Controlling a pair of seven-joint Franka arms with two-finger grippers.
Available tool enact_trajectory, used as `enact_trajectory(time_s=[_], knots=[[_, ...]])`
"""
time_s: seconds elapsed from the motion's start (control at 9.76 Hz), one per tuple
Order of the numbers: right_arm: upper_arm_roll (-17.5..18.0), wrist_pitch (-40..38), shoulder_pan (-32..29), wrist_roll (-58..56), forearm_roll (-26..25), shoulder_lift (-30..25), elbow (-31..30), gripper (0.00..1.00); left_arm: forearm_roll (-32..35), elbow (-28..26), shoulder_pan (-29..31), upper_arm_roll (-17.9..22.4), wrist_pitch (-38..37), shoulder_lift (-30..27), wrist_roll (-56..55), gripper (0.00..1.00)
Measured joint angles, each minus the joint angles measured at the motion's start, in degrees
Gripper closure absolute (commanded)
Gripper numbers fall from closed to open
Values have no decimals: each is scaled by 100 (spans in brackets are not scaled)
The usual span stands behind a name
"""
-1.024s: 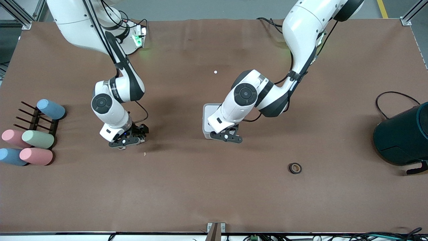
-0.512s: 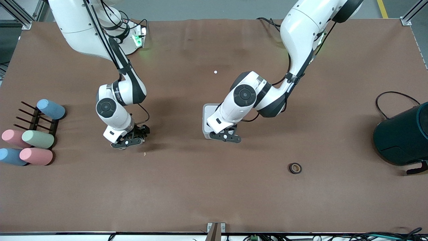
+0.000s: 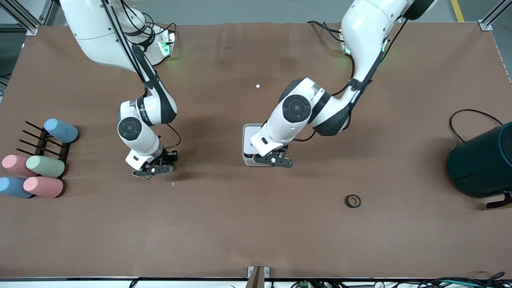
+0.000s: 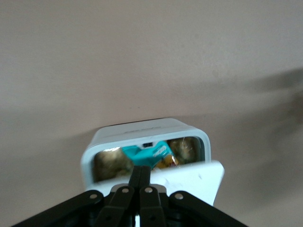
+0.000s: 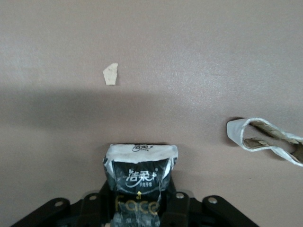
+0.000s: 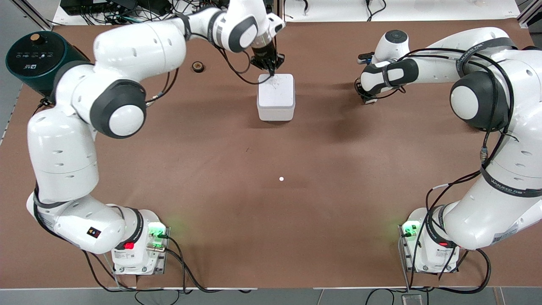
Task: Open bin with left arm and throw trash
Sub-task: 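Carry the wrapper over the bin while the left gripper reaches the tape, then drop the wrapper into the bin while the left gripper grasps the tape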
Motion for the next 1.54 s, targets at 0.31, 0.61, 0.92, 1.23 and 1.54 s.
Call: enact_trajectory(time_s=[0.31, 0.61, 0.92, 1.23, 1.54], knots=[[33, -215, 164, 1344, 8, -13, 533, 100, 271, -34, 615, 44, -364, -267, 41, 59], [85, -2248, 874, 2975, 126, -85, 2336, 100, 791, -116, 1585, 69, -378, -119, 711, 0], [147, -2433, 1653, 3552, 341, -26, 3069, 99, 1119, -136, 2223, 71, -377, 180, 1543, 0], [159, -2086, 2241, 3655, 344, 436, 3396, 98, 1763, -152, 2393, 76, -366, 407, 1568, 0], [159, -2095, 2524, 3656, 344, 588, 3455, 95, 1968, -158, 2619, 73, 395, 829, 1607, 0]])
